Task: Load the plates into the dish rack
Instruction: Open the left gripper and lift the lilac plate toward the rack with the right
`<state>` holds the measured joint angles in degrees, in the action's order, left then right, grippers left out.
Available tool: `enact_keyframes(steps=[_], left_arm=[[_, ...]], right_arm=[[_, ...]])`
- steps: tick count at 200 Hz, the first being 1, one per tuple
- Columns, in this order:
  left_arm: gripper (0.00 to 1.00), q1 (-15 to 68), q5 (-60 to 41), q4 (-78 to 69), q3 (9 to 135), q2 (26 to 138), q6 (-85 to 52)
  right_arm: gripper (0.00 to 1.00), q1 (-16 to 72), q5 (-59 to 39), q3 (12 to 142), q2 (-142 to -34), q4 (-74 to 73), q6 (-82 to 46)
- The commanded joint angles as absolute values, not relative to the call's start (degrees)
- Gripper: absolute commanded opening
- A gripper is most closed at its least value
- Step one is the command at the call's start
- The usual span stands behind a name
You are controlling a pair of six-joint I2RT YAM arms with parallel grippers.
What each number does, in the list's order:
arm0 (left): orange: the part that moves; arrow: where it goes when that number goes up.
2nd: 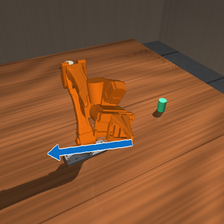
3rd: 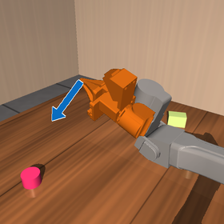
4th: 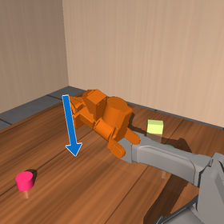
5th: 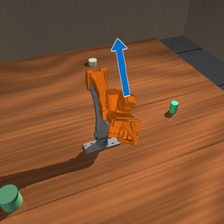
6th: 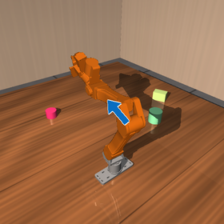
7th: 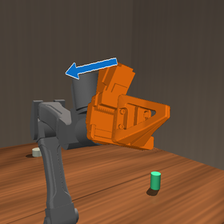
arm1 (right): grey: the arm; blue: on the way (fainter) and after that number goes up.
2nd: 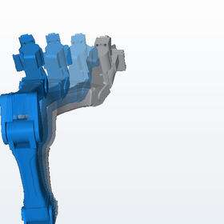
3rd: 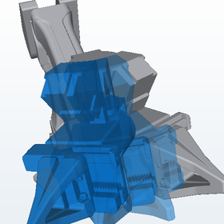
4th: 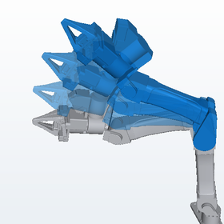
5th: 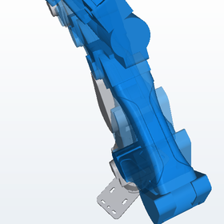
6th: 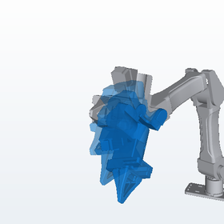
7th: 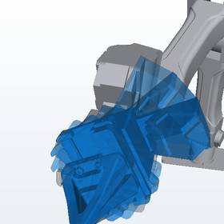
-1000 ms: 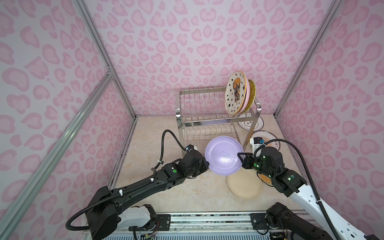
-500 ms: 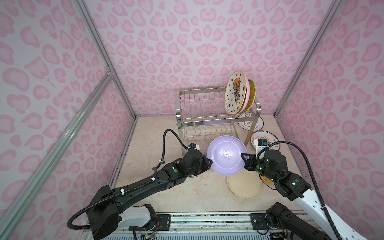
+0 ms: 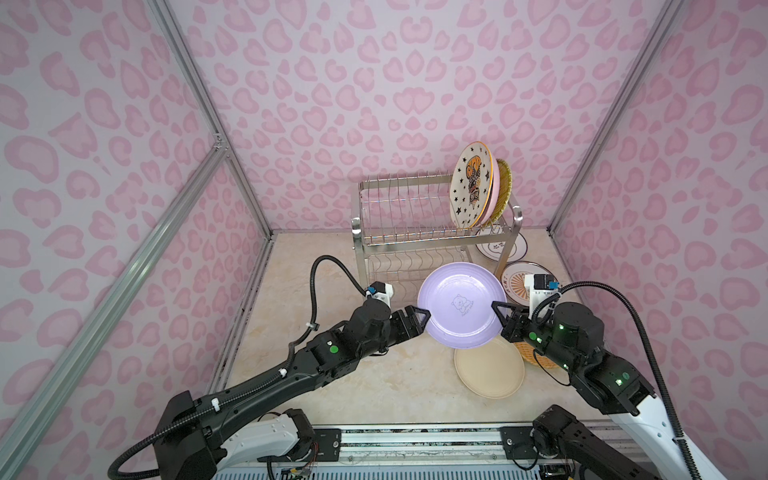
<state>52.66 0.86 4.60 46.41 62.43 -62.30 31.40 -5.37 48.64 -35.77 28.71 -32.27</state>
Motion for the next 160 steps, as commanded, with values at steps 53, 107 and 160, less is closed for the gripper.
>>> enact_keyframes(steps=[53, 107, 160], left_arm=[[0.98, 52.5, 12.2, 7.2, 42.0, 46.2, -54.2], [0.98, 52.5, 10.0, 4.9, 40.4, 40.3, -49.4], [0.97, 52.5, 10.4, 4.5, 38.9, 39.1, -49.5]], right_arm=[[0.00, 31.5, -9.0, 56.8, -32.3, 28.7, -29.9], [0.00, 31.5, -6.1, 61.2, -34.9, 28.5, -27.5], [0.00, 31.6, -2.7, 69.1, -40.2, 27.2, -26.4]])
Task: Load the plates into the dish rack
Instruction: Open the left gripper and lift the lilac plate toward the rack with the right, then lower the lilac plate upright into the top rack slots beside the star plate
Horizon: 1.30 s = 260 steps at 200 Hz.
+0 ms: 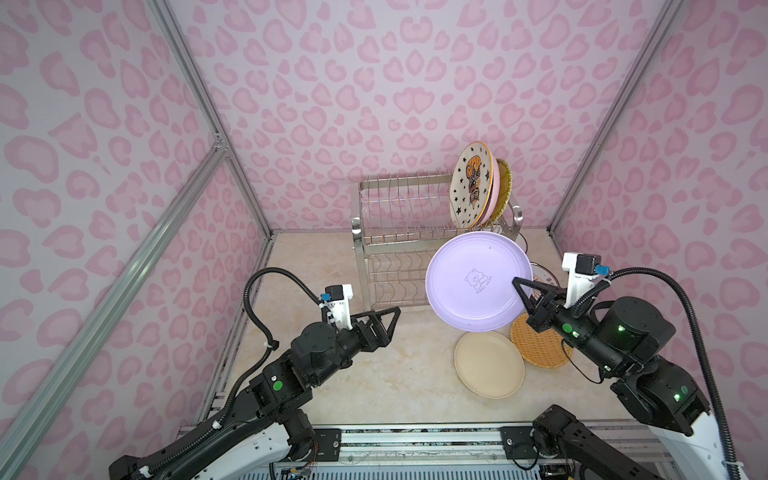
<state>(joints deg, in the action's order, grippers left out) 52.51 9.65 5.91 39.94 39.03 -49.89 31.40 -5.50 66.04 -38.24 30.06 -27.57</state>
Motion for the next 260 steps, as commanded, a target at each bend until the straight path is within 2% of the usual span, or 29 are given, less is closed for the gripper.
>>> enact_keyframes(steps=[1, 22, 40, 89, 156, 188, 260], left_arm=[[0.97, 52.5, 10.4, 4.5, 38.9, 39.2, -49.6], [0.97, 52.5, 10.2, 4.0, 37.9, 40.3, -50.7], [0.97, 52.5, 9.9, 3.7, 37.5, 41.3, -51.4], [0.97, 52.5, 10.1, 3.2, 37.4, 43.0, -52.3], [0.97, 52.5, 10.8, 3.7, 36.1, 42.4, -53.6], [0.97, 52.5, 11.2, 3.5, 35.5, 42.8, -54.5], [0.97, 52.5, 11.1, 3.3, 34.9, 43.9, -55.8]], right_arm=[[0.00, 31.6, -2.7, 69.2, -40.4, 27.1, -26.4], [0.00, 33.3, 0.1, 74.2, -44.7, 27.0, -25.0], [0.00, 37.6, 6.4, 80.0, -49.6, 27.7, -21.8], [0.00, 55.1, 37.1, 101.7, -67.2, 28.4, -5.3], [0.00, 55.2, 57.5, 119.3, -83.2, 22.1, 11.3], [0.00, 55.2, 64.7, 120.8, -88.3, 13.0, 22.1], [0.00, 52.3, 69.9, 123.9, -98.3, 2.5, 35.1]])
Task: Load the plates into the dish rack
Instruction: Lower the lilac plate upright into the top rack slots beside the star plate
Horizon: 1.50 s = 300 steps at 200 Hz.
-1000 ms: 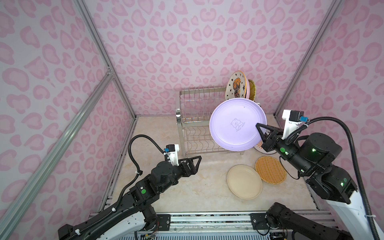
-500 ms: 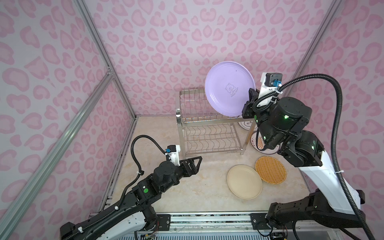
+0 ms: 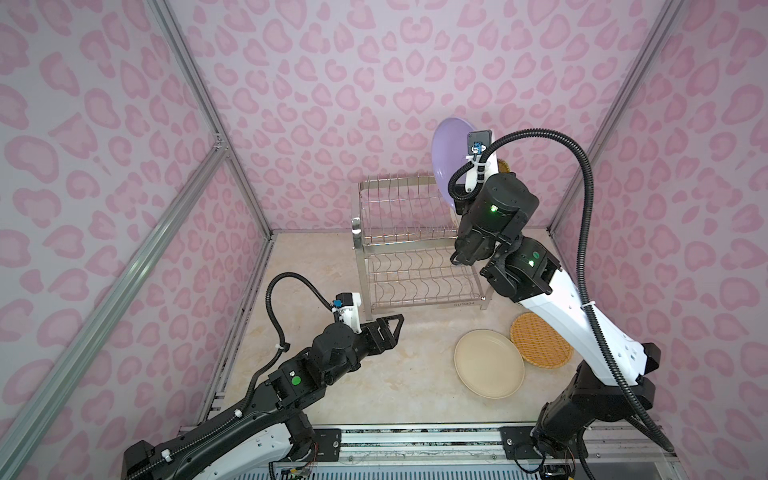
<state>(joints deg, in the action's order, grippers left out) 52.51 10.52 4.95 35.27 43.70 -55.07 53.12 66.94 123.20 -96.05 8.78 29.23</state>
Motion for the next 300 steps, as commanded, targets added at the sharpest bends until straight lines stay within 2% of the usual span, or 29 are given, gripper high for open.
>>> enact_keyframes(steps=[1, 119, 190, 269, 300], left_arm=[[0.97, 52.5, 11.1, 3.3, 34.9, 43.9, -55.8], [0.97, 52.3, 10.2, 1.5, 35.0, 47.4, -56.2], [0.97, 52.1, 9.2, 0.9, 34.7, 47.5, -55.8], [0.97, 51.9, 8.2, 0.5, 34.8, 48.1, -56.0], [0.97, 51.7, 7.7, 0.4, 35.1, 48.3, -55.9]], right_arm=[[0.00, 52.3, 69.9, 123.9, -98.4, 2.6, 35.1], [0.00, 46.2, 66.1, 133.9, -107.1, 22.3, 21.5], [0.00, 44.2, 66.4, 134.0, -109.6, 26.8, 16.6], [0.00, 43.2, 69.9, 134.3, -111.8, 24.2, 16.7], [0.00, 43.3, 70.7, 137.4, -113.4, 28.6, 12.8]])
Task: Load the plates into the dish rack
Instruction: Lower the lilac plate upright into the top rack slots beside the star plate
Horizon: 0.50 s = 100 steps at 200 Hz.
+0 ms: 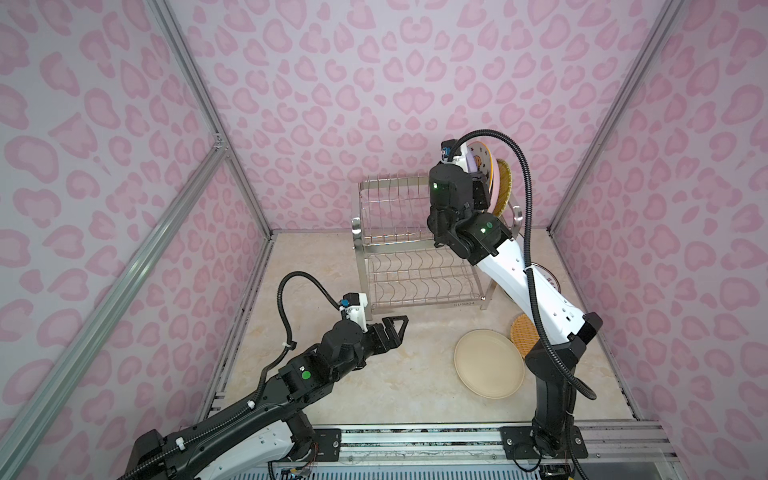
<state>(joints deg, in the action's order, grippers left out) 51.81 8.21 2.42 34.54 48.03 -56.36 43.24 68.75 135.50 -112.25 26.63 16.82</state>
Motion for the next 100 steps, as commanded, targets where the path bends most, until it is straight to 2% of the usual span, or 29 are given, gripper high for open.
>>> enact_keyframes(steps=[1, 100], left_arm=[[0.97, 51.7, 7.7, 0.4, 35.1, 48.3, -55.9], [0.97, 50.6, 6.1, 1.5, 34.8, 47.5, -56.1]], right_arm=[[0.00, 43.3, 70.8, 137.5, -113.4, 28.7, 12.8], [0.00, 44.0, 75.0, 142.1, -118.1, 35.1, 6.1]])
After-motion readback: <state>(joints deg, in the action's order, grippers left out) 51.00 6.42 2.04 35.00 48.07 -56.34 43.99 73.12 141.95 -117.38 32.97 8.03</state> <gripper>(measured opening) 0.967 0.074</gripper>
